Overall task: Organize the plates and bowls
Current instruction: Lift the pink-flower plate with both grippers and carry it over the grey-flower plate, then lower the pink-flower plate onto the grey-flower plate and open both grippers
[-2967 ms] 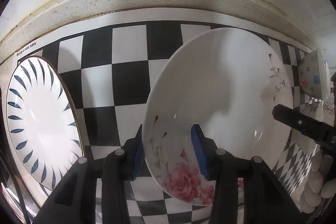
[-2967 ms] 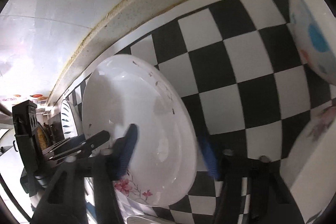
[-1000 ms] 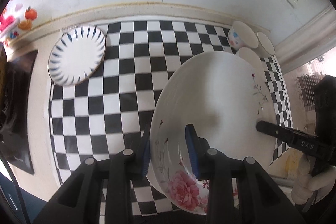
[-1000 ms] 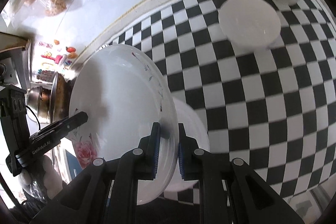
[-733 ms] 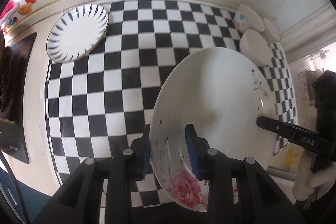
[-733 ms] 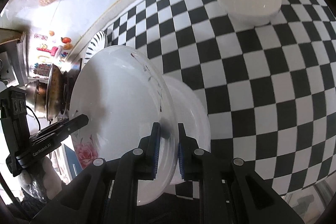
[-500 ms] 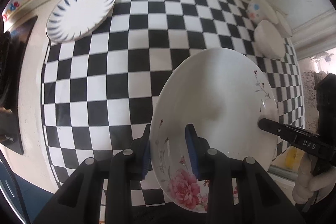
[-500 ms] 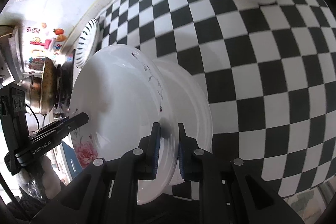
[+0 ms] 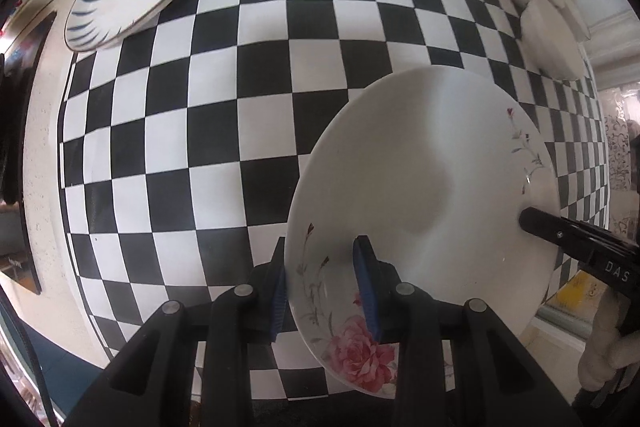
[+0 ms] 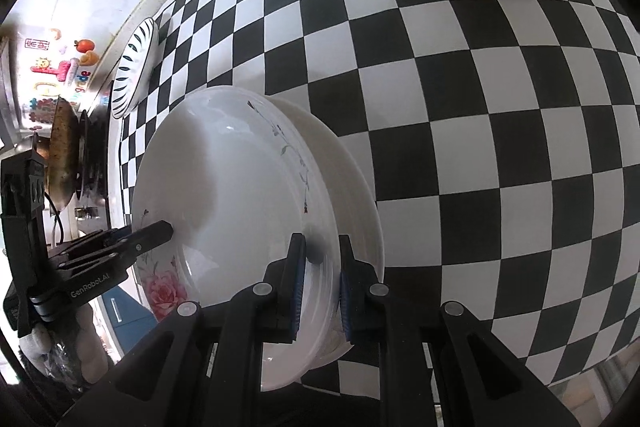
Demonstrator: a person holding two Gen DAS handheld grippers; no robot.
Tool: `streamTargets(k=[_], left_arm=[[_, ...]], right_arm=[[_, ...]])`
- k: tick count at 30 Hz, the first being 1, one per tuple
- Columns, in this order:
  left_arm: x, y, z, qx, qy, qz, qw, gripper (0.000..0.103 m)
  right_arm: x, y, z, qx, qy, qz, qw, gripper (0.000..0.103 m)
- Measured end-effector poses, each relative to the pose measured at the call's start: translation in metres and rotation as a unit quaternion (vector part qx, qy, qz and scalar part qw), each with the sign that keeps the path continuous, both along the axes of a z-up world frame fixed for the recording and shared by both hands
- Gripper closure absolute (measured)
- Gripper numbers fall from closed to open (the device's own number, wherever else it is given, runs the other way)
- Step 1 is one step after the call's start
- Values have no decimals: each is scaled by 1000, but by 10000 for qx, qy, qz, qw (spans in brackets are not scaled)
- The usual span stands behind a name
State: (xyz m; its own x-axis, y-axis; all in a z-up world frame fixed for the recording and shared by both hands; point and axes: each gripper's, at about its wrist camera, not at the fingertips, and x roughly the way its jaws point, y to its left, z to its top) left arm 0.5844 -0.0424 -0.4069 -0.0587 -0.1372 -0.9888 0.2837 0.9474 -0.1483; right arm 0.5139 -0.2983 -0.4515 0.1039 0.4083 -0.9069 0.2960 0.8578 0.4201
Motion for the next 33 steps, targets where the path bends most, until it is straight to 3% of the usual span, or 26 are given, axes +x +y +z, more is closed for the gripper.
streamTargets(k=[9, 15, 33], left_arm=[[-7, -10, -13, 260, 170, -203, 9993, 75], [-12, -25, -11, 399, 11, -335, 9986, 75], [-23, -21, -5, 454, 23, -259, 9986, 75]], right_arm=[[-1, 4, -3, -159, 71, 17, 9998, 87], [-2, 0, 0, -316, 91, 26, 9995, 88], [0, 9, 7, -874, 880, 233, 9920, 85]])
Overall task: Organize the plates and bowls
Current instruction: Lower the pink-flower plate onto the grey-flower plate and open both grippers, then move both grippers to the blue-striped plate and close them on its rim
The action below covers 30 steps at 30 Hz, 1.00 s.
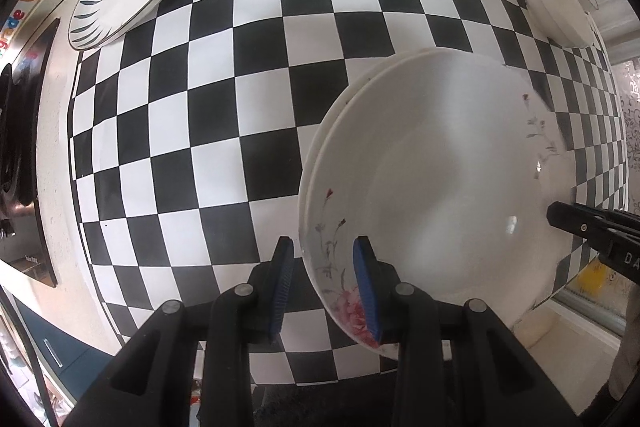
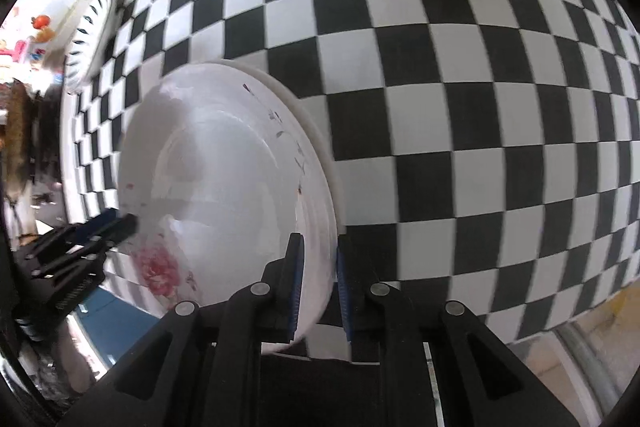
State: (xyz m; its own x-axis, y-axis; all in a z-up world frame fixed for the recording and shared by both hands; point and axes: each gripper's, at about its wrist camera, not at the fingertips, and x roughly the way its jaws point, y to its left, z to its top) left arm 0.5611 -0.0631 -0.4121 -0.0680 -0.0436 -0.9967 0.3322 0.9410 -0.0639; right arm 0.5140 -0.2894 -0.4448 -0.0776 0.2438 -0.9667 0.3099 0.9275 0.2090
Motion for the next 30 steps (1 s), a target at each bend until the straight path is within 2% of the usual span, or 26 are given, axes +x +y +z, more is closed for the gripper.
streamTargets(k=[3, 6, 8, 10, 12, 13, 21, 27, 30], left_arm=[[-2, 1, 3, -20, -17, 45, 10000, 75], [-7, 8, 12, -64, -65, 74, 9999, 75], [-7, 11, 20, -106, -119, 109, 9998, 74], [-6, 15, 30, -175, -200, 192, 9995, 74], [-2, 16, 38, -208, -247, 280, 9991, 74], [0, 18, 43, -209, -287, 333, 9988, 74], [22, 35, 75, -337, -679, 634, 9951, 70], [48, 58, 83, -344, -823, 916, 9918, 70], [67, 77, 85, -358, -881, 1145, 9889, 70]], right_arm=[[-3, -2, 0, 206, 9, -70, 9998, 85], [-4, -2, 5, 162, -35, -48, 9999, 85], [-3, 1, 10, 194, -53, -10, 9998, 81], [0, 4, 14, 228, -75, 73, 9997, 65], [6, 9, 19, 285, -102, 124, 9995, 26], [8, 11, 21, 303, -119, 148, 9994, 20], [35, 35, 48, 192, -407, 527, 9976, 18], [75, 56, 77, 264, -1159, 682, 9906, 12], [101, 71, 83, 364, -1298, 808, 9876, 12]])
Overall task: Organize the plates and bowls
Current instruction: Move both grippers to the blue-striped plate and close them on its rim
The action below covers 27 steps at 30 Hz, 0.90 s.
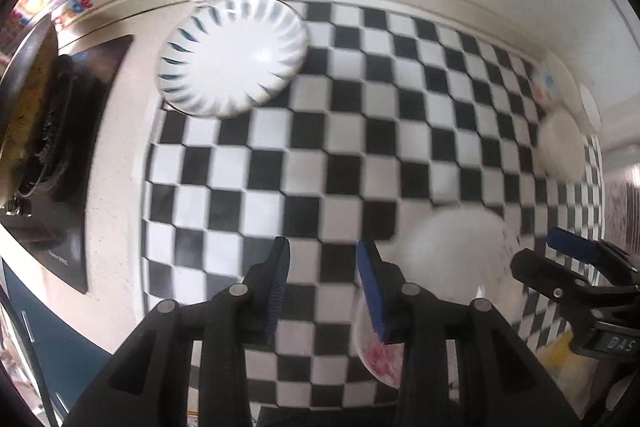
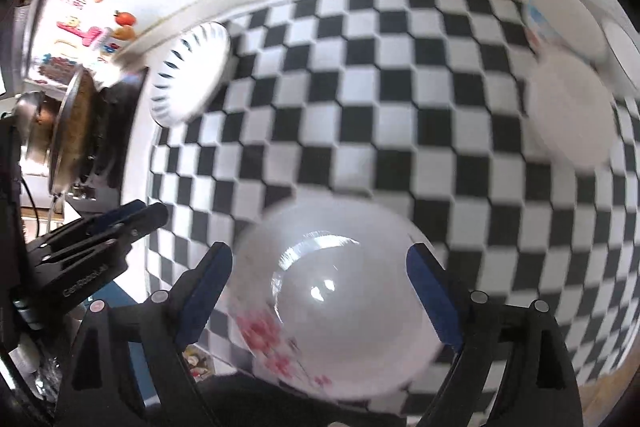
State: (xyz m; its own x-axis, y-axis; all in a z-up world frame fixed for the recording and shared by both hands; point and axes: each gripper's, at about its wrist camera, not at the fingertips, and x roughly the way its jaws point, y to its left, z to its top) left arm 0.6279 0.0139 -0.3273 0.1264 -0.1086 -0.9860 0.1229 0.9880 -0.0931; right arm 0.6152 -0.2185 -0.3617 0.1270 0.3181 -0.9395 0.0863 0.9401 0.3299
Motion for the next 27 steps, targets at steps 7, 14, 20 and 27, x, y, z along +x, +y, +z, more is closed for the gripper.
streamTargets(k=[7, 14, 20, 27], left_arm=[[71, 63, -13, -88, -124, 651, 9978, 70], [148, 122, -52, -53, 138, 983, 9950, 70], [189, 142, -76, 25, 285, 1001, 9946, 71], [213, 144, -105, 34, 578, 835, 9948, 71]], right_arm=[[82, 53, -7, 533, -17, 173, 9984, 12], [158, 87, -43, 930, 214, 5, 9954, 14], [206, 99, -81, 1212, 534, -253, 9909, 17], [231, 106, -106, 1238, 749, -341, 9889, 26]])
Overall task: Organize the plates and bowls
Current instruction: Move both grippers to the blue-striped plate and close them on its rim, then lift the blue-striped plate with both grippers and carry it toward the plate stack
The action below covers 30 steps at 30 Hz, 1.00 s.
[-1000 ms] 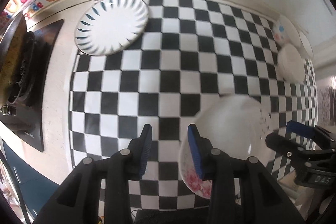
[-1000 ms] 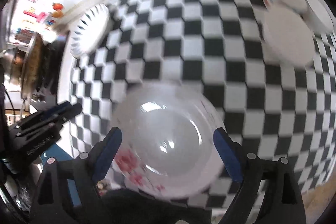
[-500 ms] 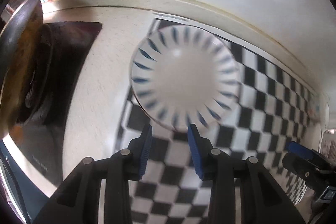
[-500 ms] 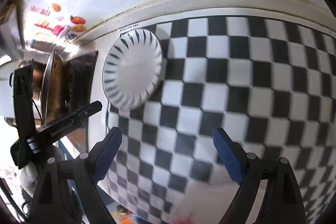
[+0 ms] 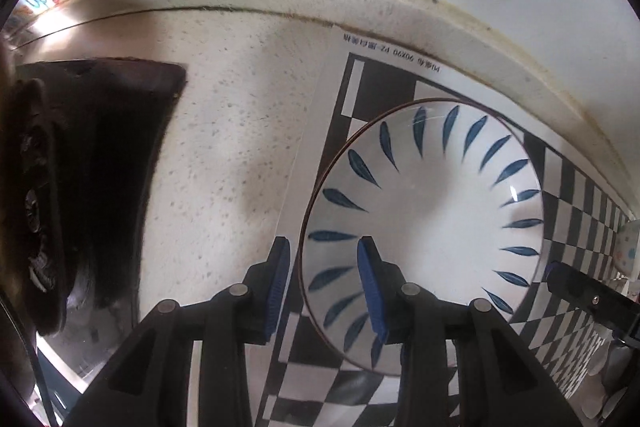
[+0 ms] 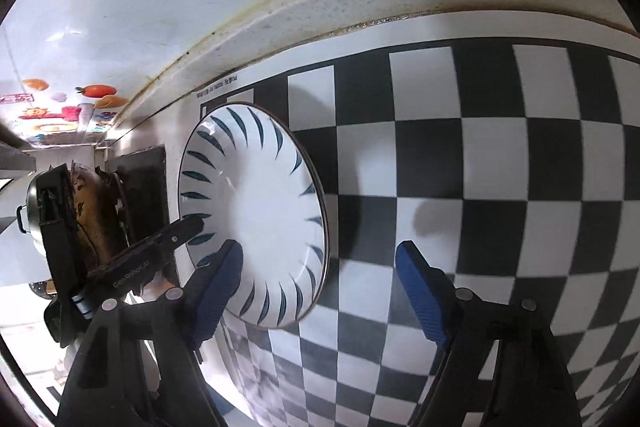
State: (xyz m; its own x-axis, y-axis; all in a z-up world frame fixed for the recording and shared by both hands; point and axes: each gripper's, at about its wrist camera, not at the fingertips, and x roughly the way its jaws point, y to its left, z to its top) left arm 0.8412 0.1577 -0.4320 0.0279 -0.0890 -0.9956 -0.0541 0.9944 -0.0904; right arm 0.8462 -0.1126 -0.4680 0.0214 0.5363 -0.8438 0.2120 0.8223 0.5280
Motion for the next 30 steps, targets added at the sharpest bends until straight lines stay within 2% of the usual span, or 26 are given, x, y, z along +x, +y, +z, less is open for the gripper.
streamTargets(k=[4, 6, 10, 11, 12, 15, 21, 30], left_arm=[[8, 2, -13, -165, 68, -22, 9998, 69], [10, 2, -13, -196, 33, -44, 9998, 70], [14, 1, -13, -250, -3, -45, 9997, 71], [15, 1, -12, -255, -20, -85, 9996, 71], [8, 2, -8, -249, -42, -116, 9996, 71], [9, 1, -9, -222, -115, -124, 9996, 71], [-5, -6, -8, -201, -210, -56, 9996, 77], [-31, -19, 13, -335, -448, -99, 9984, 77]], right_arm=[[6, 7, -10, 12, 73, 40, 10000, 35], [8, 10, -15, 68, 105, 58, 9999, 47], [8, 18, -26, 166, 168, 114, 9997, 59], [8, 19, -25, 147, 104, 124, 9998, 70], [8, 21, -26, 163, 132, 150, 9997, 74], [6, 22, -27, -100, 96, 185, 9997, 88], [2, 17, -30, -47, 31, 218, 9997, 90], [-13, 3, -16, 15, -126, 240, 9996, 89]])
